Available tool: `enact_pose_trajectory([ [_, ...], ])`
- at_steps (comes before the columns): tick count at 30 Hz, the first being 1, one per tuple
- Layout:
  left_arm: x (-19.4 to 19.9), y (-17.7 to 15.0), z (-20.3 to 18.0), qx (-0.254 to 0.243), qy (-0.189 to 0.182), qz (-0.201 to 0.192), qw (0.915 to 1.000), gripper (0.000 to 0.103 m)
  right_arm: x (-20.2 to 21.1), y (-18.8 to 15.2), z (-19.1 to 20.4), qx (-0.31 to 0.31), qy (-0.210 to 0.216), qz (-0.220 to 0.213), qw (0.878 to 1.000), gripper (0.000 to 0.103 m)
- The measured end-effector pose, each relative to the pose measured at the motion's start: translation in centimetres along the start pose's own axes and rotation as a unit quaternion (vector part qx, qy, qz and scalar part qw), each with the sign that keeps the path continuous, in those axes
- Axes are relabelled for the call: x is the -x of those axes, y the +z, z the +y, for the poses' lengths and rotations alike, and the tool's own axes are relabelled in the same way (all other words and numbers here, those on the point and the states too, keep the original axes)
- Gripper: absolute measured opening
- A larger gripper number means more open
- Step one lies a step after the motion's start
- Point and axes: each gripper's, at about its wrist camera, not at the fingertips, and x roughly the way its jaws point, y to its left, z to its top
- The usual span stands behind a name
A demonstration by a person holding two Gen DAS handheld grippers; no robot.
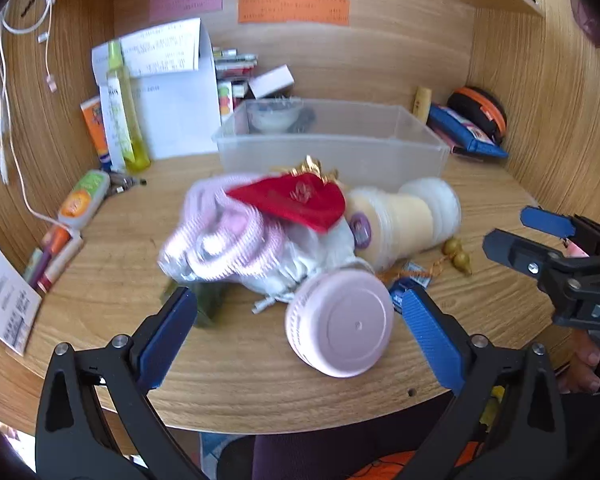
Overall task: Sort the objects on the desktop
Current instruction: 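Grasp the pink round compact with the left tool while the right tool grasps the white round jar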
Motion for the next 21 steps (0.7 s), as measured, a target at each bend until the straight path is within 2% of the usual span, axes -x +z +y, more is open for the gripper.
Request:
enact_pose_trajectory([
  [5,-1.6,-0.8,-0.6,0.007,0.019,0.023,0.9995,0.103,-1.4,-0.1,0.0,0.019,-0.004,0.019,1.000,0.079],
  [10,-2.6,-1.2,-1.0,0.019,0.022,0.033,0.9990,0.103,-3.4,0.0,-0.1,0.036,-0.009,0.042,0.998,0.063],
  [17,-4.2,-1.1,-1.8,0.014,0.039,0.052,0.9978,0.103,-5.3,1.0,-0.7,0.047,-0.001,0.065,0.997,0.060],
  [21,-5.2,-1.0,-1.7,0.021,0.040,0.063,0.9970,0.103,-6.1,1.4,-0.8,0.051,-0.001,0.070,0.996,0.054],
])
